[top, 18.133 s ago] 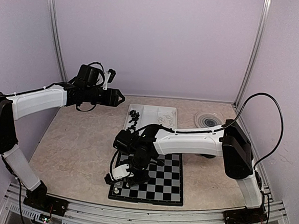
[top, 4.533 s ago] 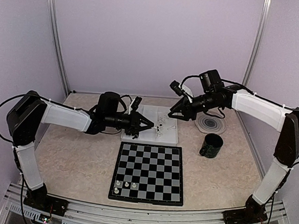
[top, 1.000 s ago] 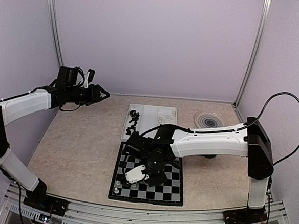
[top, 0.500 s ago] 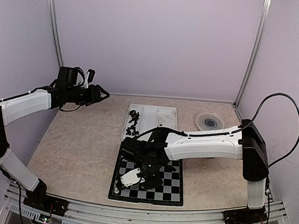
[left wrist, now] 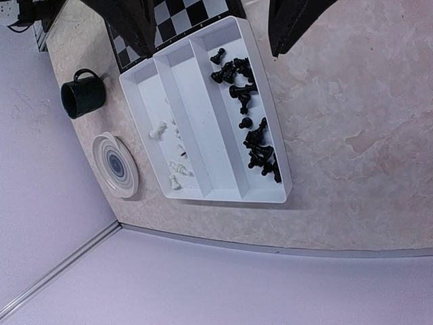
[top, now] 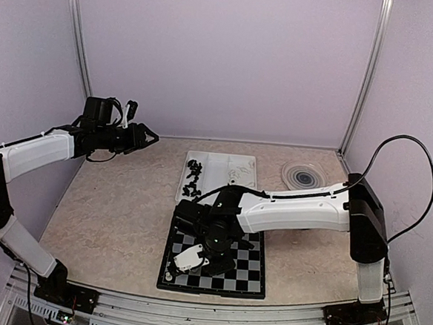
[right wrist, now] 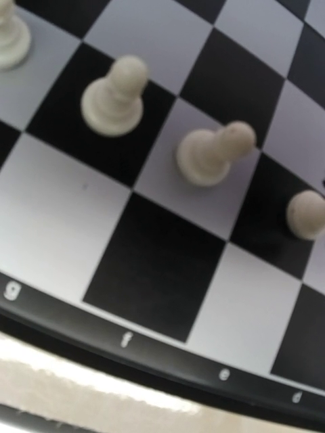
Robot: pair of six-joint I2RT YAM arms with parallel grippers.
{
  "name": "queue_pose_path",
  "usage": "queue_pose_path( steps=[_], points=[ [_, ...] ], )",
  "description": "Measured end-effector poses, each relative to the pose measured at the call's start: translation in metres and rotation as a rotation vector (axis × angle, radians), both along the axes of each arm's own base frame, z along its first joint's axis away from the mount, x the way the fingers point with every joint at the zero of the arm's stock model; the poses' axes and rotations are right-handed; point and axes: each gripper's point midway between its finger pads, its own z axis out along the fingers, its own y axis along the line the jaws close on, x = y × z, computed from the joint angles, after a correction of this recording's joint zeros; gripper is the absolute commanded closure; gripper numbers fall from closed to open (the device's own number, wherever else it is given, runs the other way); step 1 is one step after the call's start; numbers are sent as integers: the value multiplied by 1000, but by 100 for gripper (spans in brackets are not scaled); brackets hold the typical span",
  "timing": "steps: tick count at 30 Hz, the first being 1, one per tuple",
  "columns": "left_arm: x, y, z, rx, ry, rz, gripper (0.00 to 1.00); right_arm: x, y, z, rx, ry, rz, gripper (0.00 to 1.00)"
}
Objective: Set up the chess pieces on the board
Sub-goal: Place the pawn at d2.
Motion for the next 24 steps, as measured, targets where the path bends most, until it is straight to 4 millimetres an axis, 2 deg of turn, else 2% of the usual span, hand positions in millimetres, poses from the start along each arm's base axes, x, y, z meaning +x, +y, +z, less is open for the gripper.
queue_pose_path(
  steps=[5,13,24],
  points=[
    [0,0,0,0,0,0,43,0,0,0,-1,0,-1,78],
    [0,0,0,0,0,0,43,-1,0,-3,-5,7,-2,91],
    [0,0,0,0,0,-1,43,-2,6,-3,6,21,-1,92]
  ],
)
